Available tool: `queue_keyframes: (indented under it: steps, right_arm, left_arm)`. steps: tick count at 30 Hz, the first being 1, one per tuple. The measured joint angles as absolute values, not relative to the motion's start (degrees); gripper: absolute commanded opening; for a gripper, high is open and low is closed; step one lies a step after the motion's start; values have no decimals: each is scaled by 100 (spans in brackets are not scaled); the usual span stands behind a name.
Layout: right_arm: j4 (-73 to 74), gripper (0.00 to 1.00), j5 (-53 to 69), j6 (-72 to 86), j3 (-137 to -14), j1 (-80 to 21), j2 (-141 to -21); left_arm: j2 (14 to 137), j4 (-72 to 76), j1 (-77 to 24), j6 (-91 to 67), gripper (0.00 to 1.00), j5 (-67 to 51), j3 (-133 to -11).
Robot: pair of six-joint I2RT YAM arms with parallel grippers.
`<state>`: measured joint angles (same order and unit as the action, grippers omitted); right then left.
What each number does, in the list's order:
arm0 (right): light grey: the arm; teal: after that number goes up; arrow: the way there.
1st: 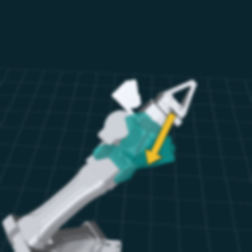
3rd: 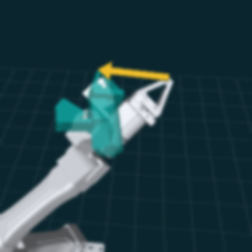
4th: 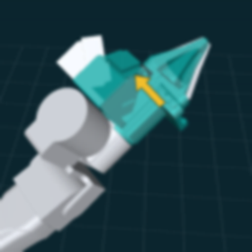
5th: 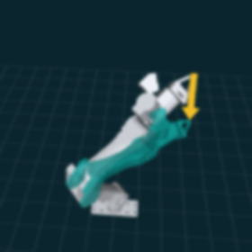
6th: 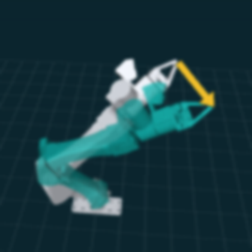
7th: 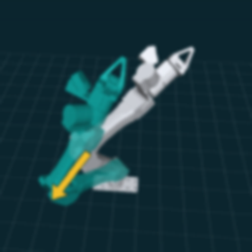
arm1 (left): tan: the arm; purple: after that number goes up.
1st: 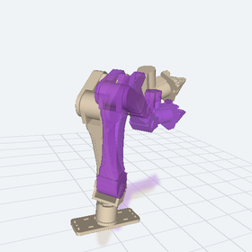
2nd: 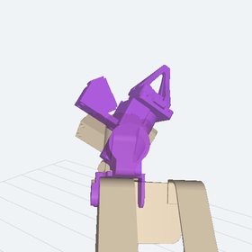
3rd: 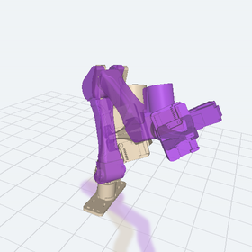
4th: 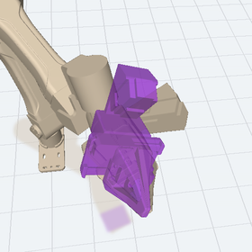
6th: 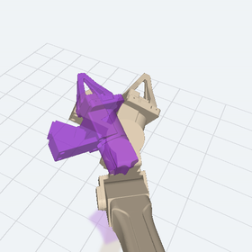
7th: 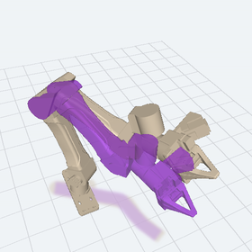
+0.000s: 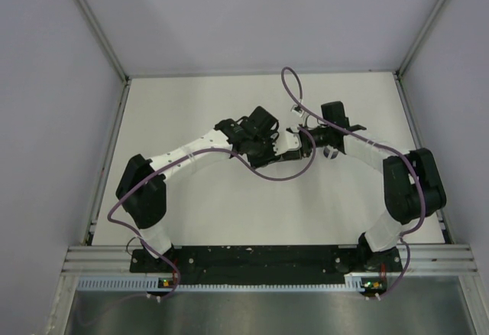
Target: Sort the pills into containers
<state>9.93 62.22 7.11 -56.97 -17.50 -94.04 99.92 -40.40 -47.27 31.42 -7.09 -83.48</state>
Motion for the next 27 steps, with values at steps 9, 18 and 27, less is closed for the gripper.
queue_keyframes:
  steps: [9, 18, 27]
  right_arm:
    - [1011, 6, 6239, 762, -5697, -1750, -9439]
    - [1028, 0, 6243, 773, -5697, -1743, -9439]
    - [1031, 0, 6292, 768, -5697, -1673, -9439]
  left_arm:
    - [9992, -4060, -4731, 3138, 6, -657, -8348]
    - [9992, -4058, -4733, 3133, 71, -661, -8348]
    - [9992, -4021, -4731, 3146, 99, -698, -8346]
